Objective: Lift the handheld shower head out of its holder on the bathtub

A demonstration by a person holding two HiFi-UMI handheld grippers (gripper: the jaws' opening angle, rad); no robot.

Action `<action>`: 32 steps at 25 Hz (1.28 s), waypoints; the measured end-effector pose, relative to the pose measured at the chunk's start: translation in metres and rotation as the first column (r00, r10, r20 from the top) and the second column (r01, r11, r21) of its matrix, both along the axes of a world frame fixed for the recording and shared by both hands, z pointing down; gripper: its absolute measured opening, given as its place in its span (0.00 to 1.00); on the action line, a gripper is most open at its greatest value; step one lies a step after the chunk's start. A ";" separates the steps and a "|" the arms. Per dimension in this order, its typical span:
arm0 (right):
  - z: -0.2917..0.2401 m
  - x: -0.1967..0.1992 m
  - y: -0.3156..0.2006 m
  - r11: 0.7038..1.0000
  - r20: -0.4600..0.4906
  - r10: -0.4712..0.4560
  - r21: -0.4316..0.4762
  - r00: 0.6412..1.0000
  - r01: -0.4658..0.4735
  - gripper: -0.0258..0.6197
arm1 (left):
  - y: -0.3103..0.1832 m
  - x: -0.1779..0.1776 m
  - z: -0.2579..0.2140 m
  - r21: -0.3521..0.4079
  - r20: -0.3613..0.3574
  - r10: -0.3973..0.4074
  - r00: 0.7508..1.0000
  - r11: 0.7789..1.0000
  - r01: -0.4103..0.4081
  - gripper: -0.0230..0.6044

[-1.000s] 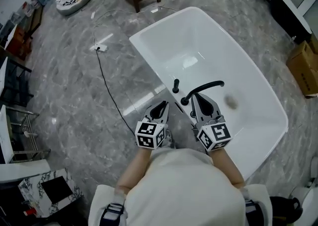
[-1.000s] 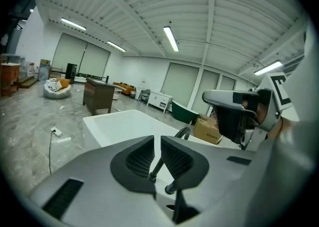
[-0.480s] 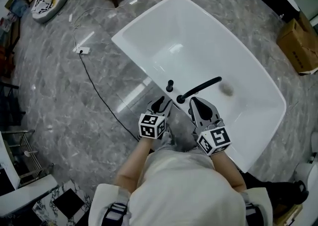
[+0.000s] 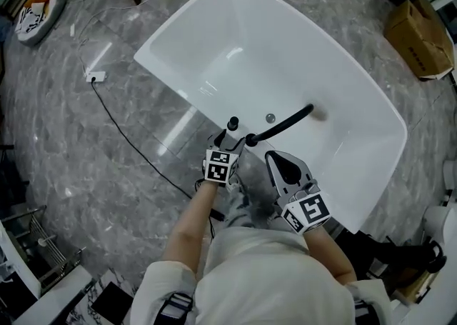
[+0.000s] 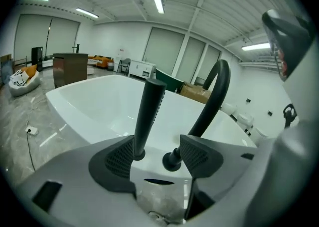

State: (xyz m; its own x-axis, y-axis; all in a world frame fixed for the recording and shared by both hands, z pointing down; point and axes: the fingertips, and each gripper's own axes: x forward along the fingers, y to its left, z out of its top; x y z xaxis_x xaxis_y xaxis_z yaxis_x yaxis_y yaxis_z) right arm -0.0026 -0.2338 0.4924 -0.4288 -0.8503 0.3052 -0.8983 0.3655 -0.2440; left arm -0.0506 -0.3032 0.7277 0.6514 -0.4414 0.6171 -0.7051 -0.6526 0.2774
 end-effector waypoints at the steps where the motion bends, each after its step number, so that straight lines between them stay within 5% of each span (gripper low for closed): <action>1: 0.002 0.001 0.000 1.000 -0.005 -0.002 -0.006 1.000 0.002 0.07 | -0.003 0.001 0.007 0.000 0.015 0.011 1.000 1.000 -0.011 0.46; 15: 0.047 0.008 0.004 0.991 -0.017 0.042 -0.128 0.999 -0.044 0.07 | -0.042 0.011 0.059 0.022 0.108 0.027 0.994 0.999 -0.030 0.42; 18: 0.050 0.011 0.004 0.990 -0.018 0.056 -0.132 0.998 -0.058 0.07 | -0.047 0.013 0.060 0.049 0.126 0.026 0.992 0.998 -0.032 0.28; 32: 0.039 0.001 0.005 0.995 -0.012 -0.005 -0.098 1.000 0.004 0.07 | -0.031 0.007 0.028 0.112 0.113 0.003 0.994 0.994 -0.016 0.26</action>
